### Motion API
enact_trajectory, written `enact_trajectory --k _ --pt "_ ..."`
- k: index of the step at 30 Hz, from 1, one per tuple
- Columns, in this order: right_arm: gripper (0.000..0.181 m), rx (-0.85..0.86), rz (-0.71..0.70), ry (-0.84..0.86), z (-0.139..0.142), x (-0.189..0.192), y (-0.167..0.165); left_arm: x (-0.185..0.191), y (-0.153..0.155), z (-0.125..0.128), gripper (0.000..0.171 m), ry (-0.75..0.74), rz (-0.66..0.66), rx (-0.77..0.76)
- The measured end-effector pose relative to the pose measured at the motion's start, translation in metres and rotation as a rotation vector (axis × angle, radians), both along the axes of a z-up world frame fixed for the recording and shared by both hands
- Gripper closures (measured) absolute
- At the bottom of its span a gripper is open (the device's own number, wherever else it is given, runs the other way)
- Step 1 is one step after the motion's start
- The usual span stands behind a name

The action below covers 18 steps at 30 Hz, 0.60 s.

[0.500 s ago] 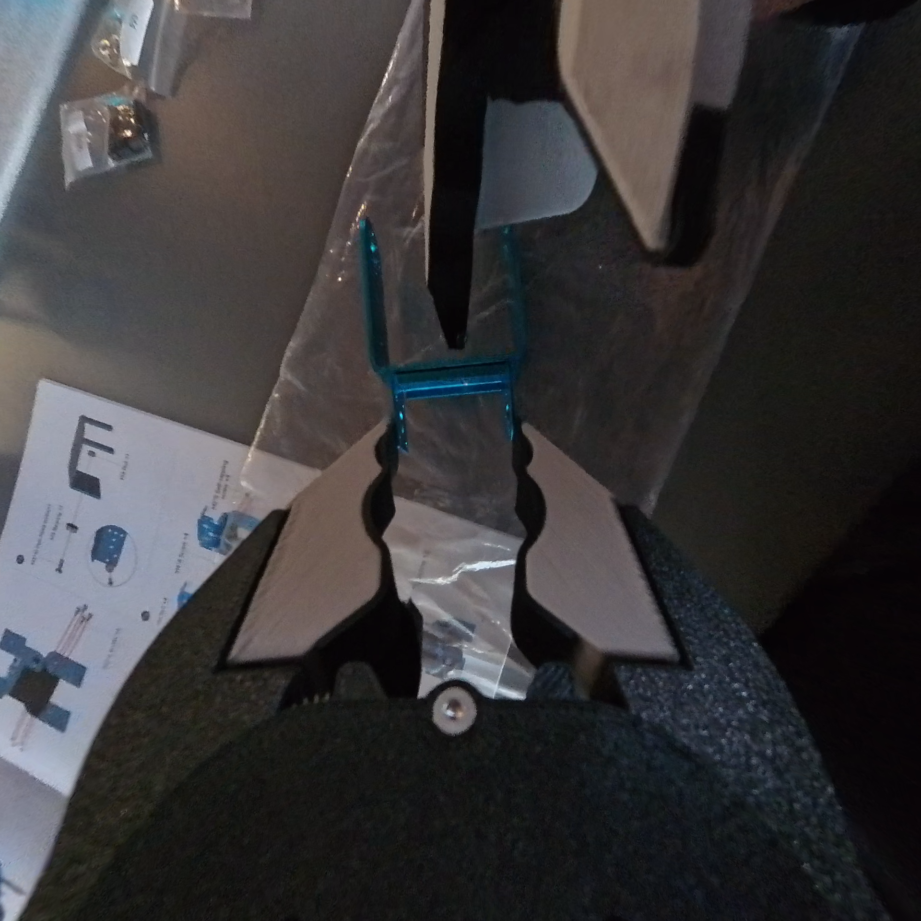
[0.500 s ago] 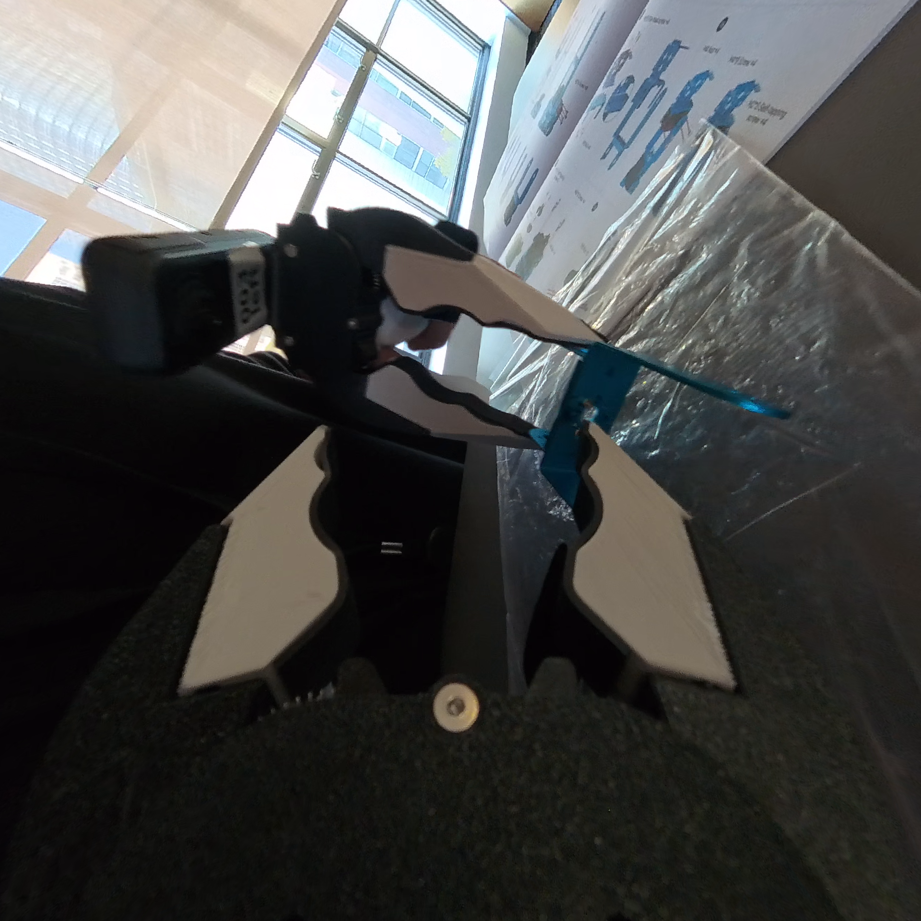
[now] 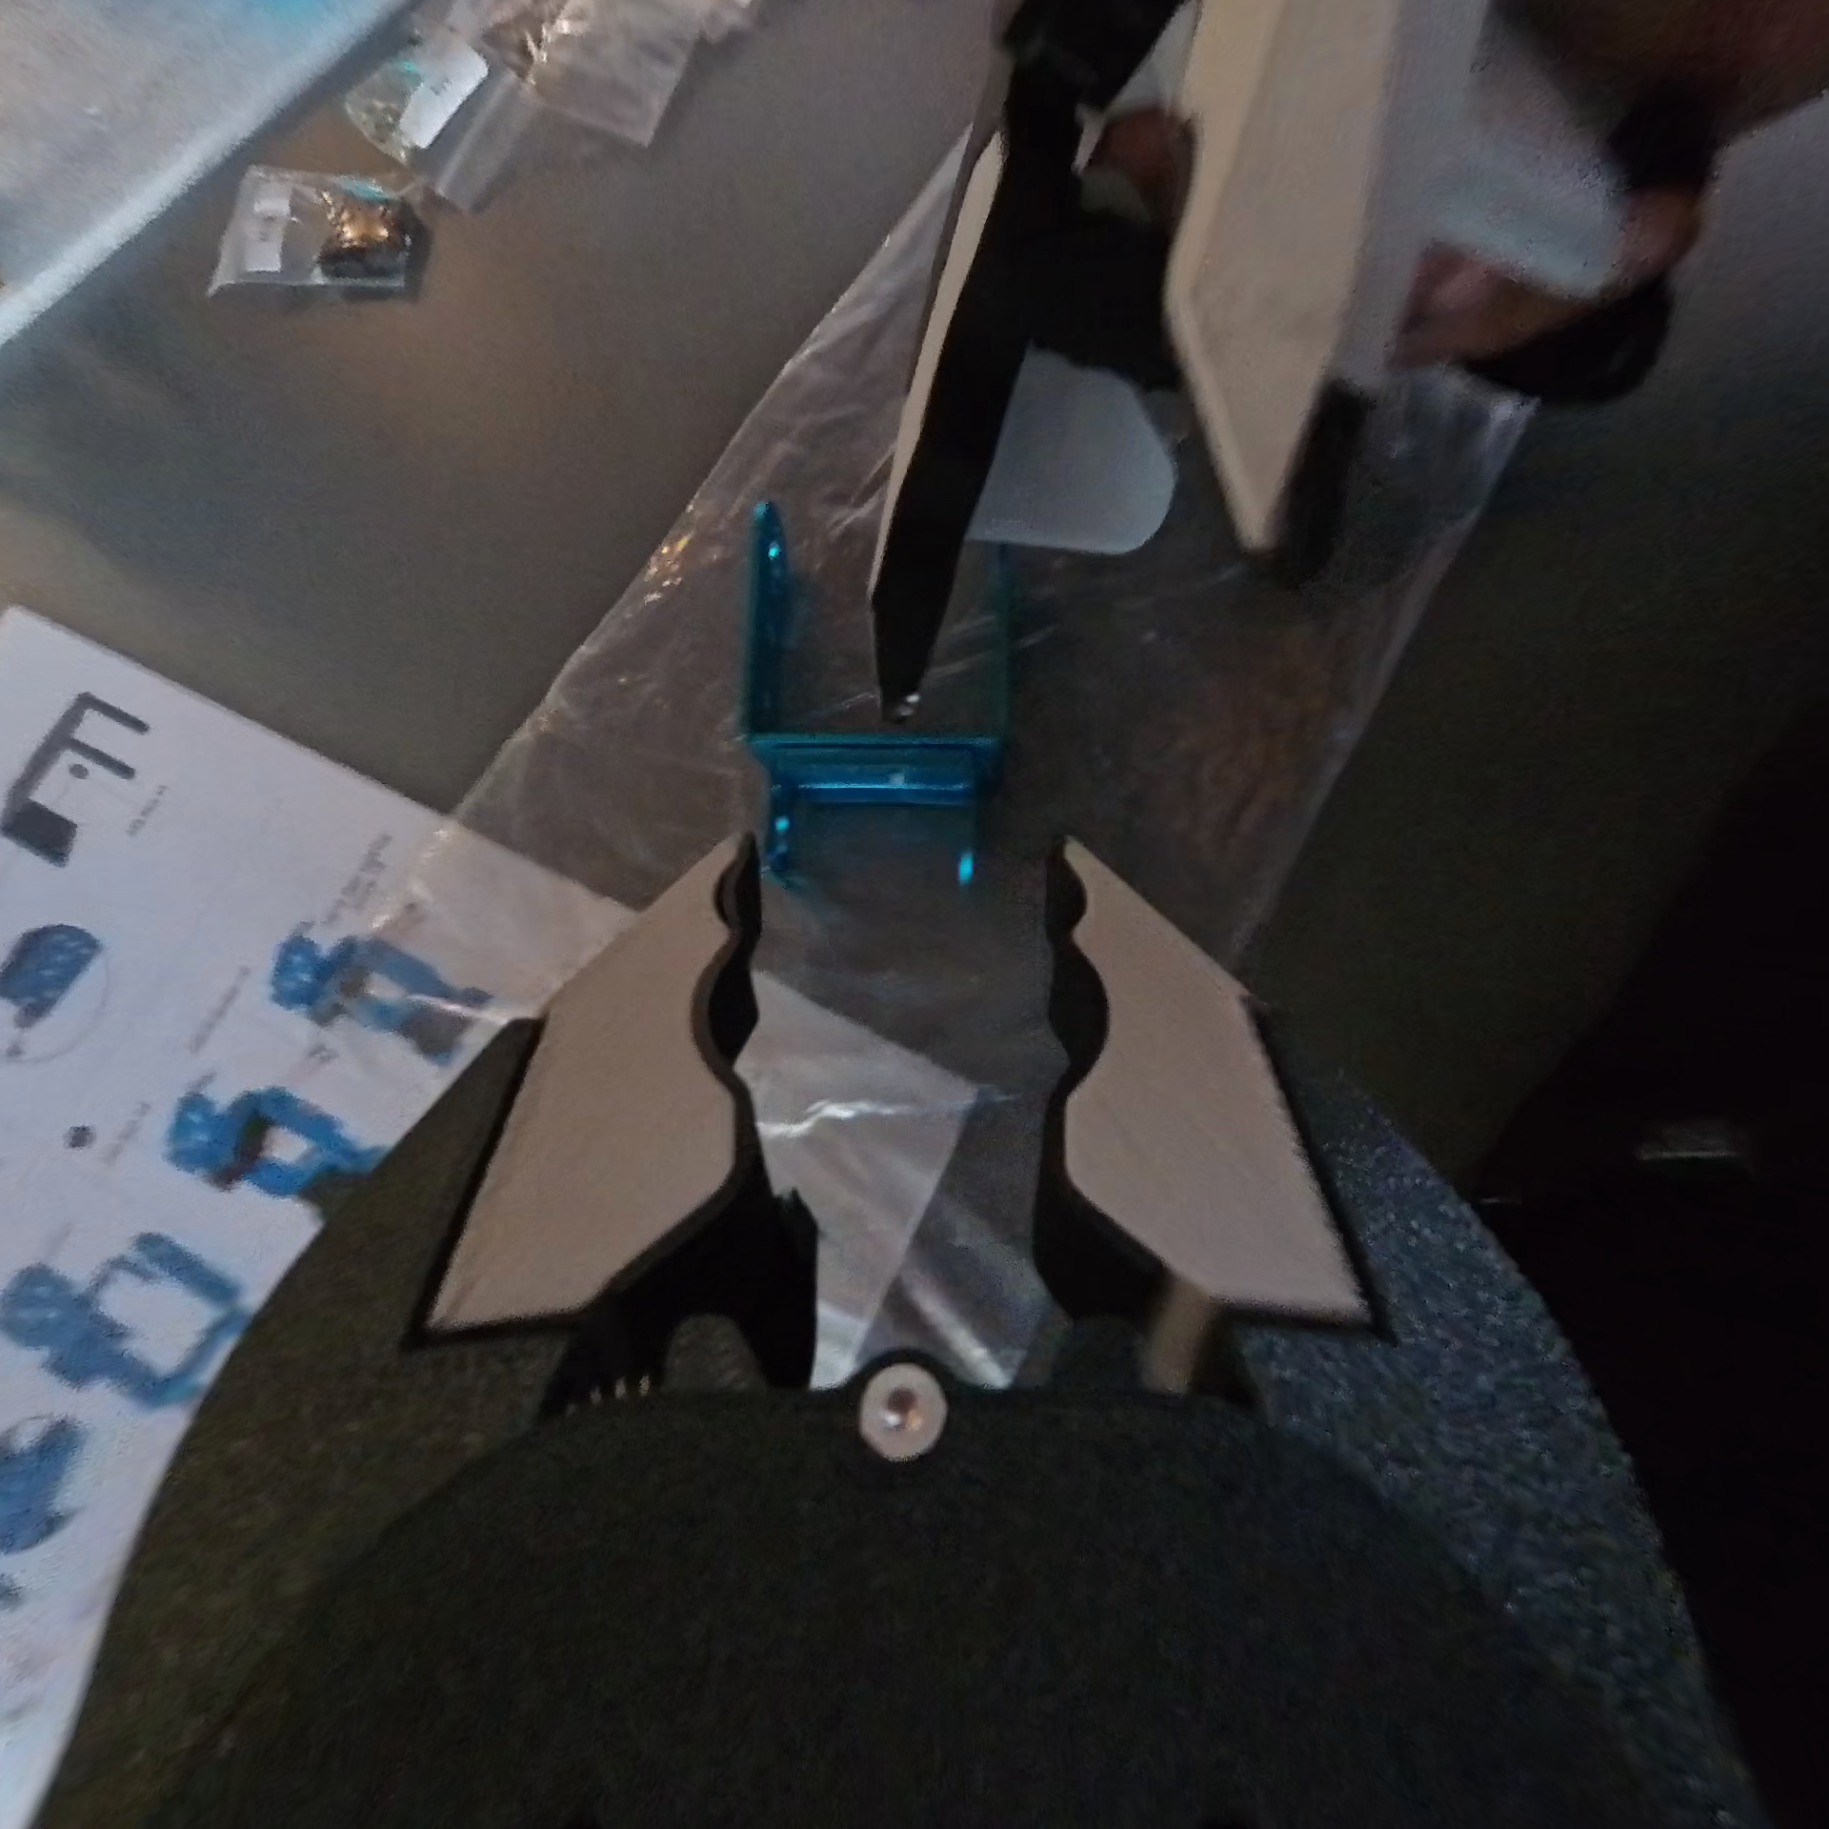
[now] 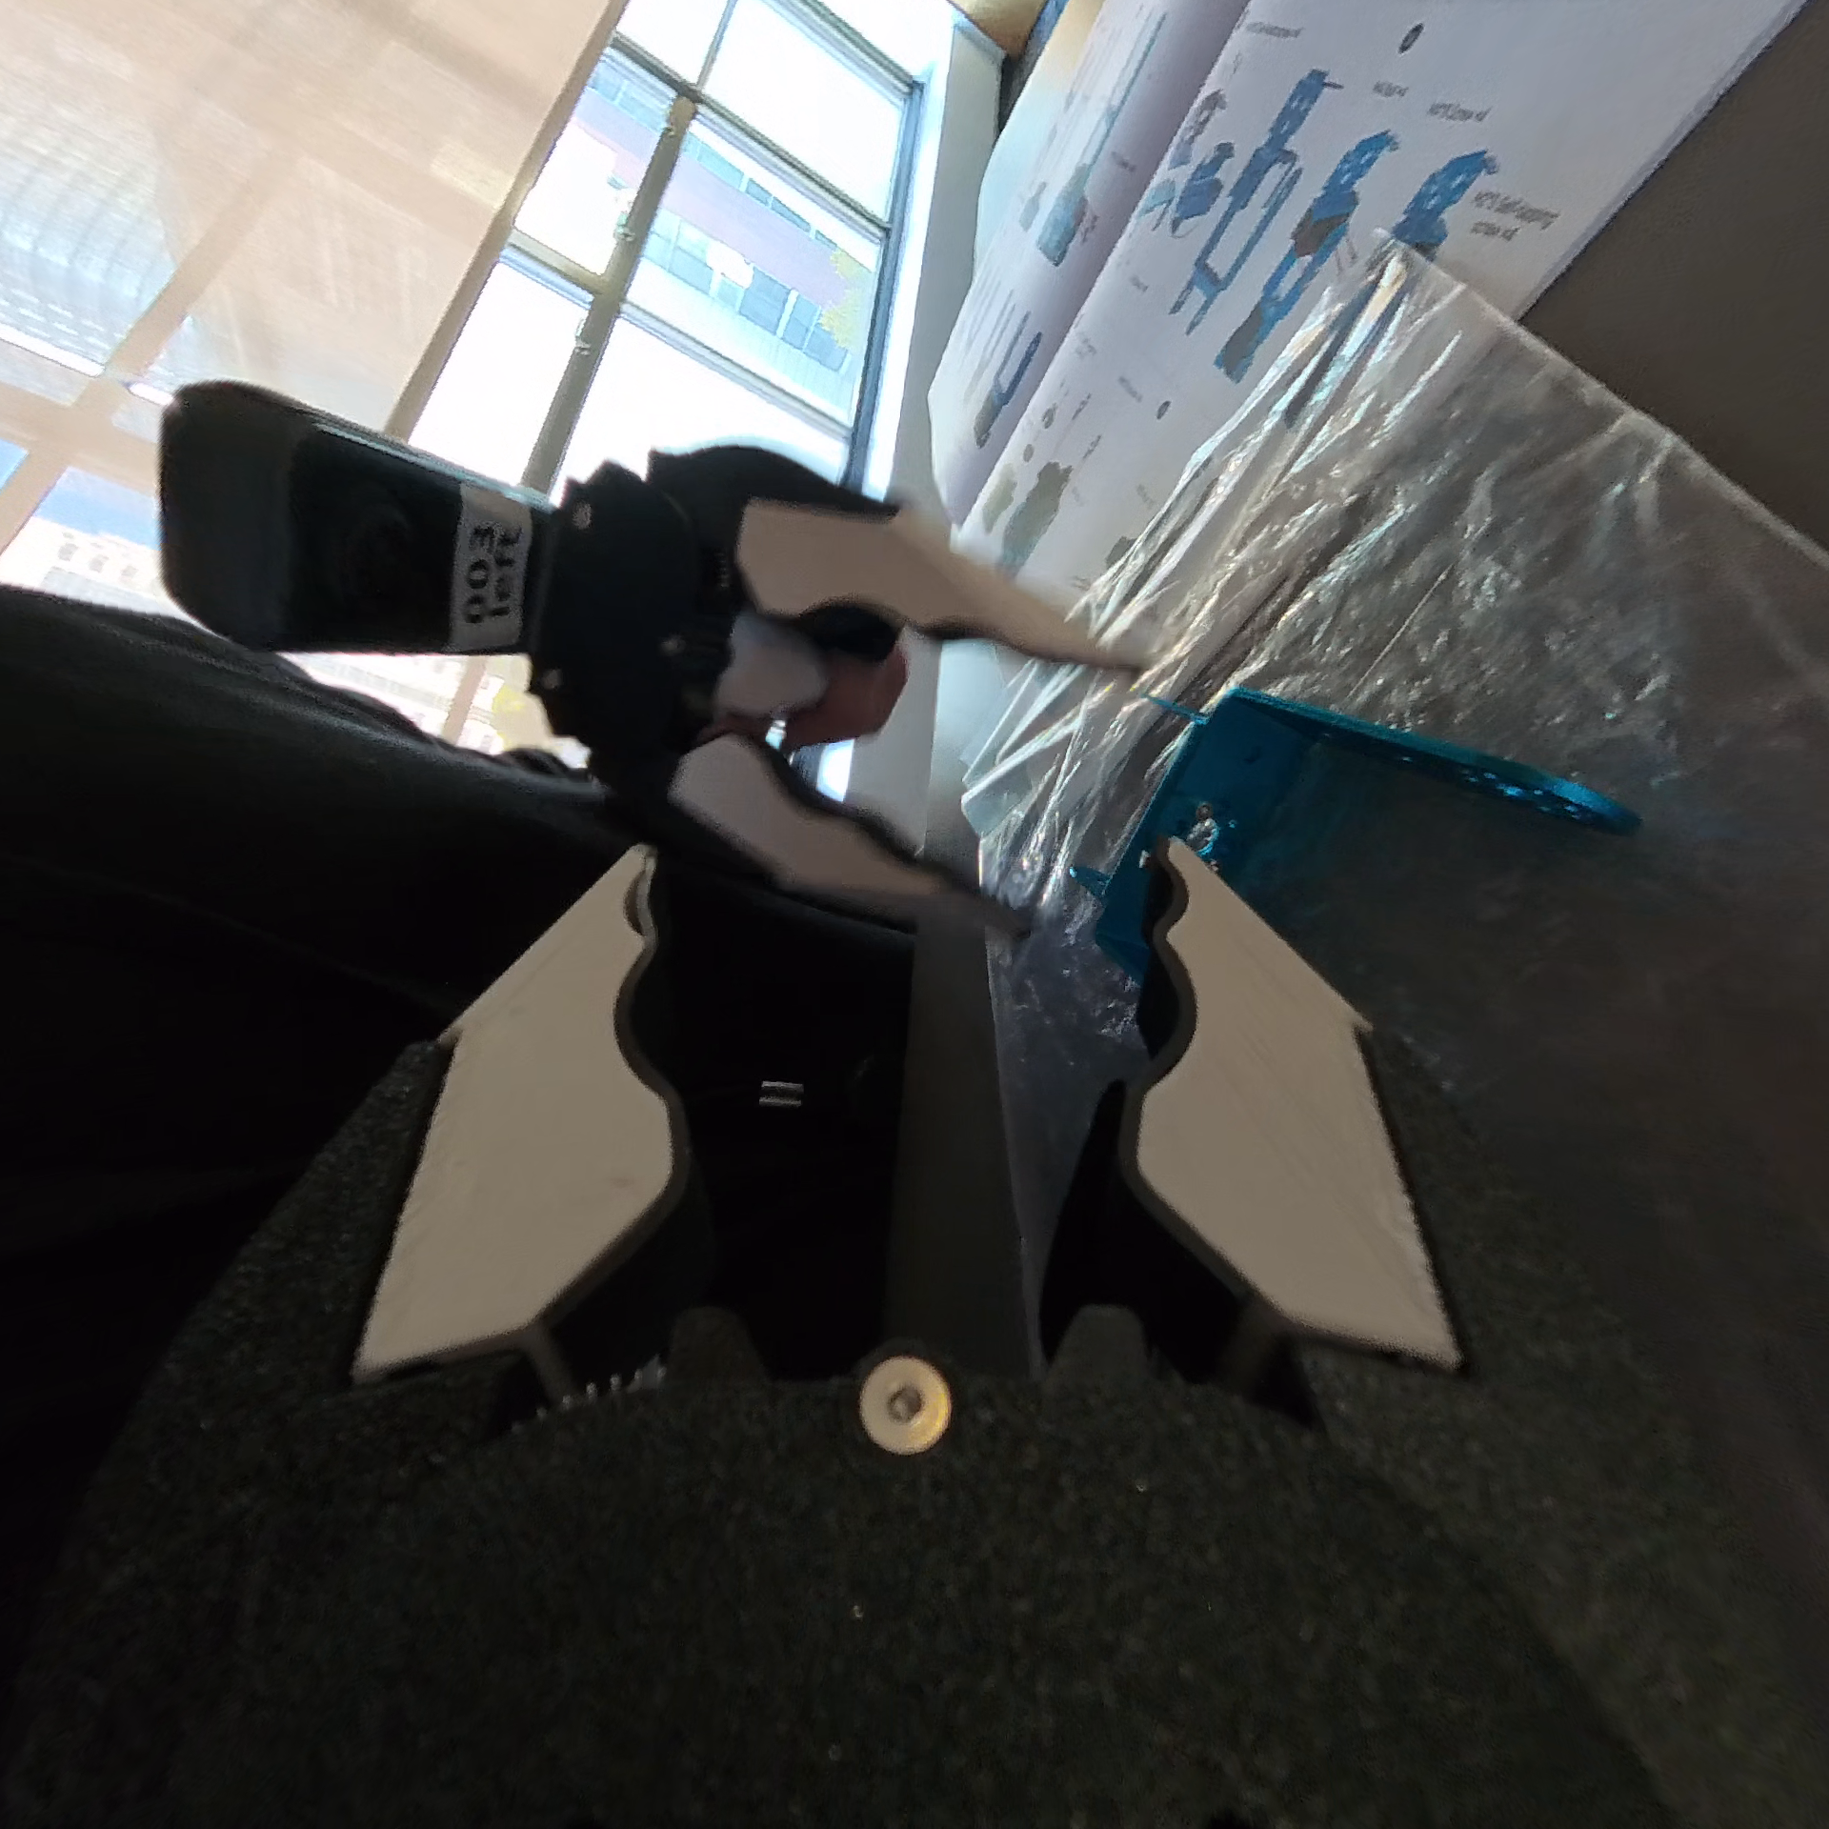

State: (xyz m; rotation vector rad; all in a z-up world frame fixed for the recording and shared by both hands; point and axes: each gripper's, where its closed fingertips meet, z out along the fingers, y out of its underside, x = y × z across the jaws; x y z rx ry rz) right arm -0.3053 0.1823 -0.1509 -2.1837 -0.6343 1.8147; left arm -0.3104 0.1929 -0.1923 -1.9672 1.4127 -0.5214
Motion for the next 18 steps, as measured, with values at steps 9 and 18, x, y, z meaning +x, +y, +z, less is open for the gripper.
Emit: enact_trajectory --k 9,18 --pt "0.085 0.003 -0.018 -0.07 -0.005 -0.001 0.003 0.023 -0.02 -0.011 0.114 -0.056 -0.02 -0.101" --pt "0.086 0.0 -0.023 -0.089 -0.008 -0.003 0.005 0.026 -0.022 -0.009 0.115 -0.07 -0.06 -0.104"
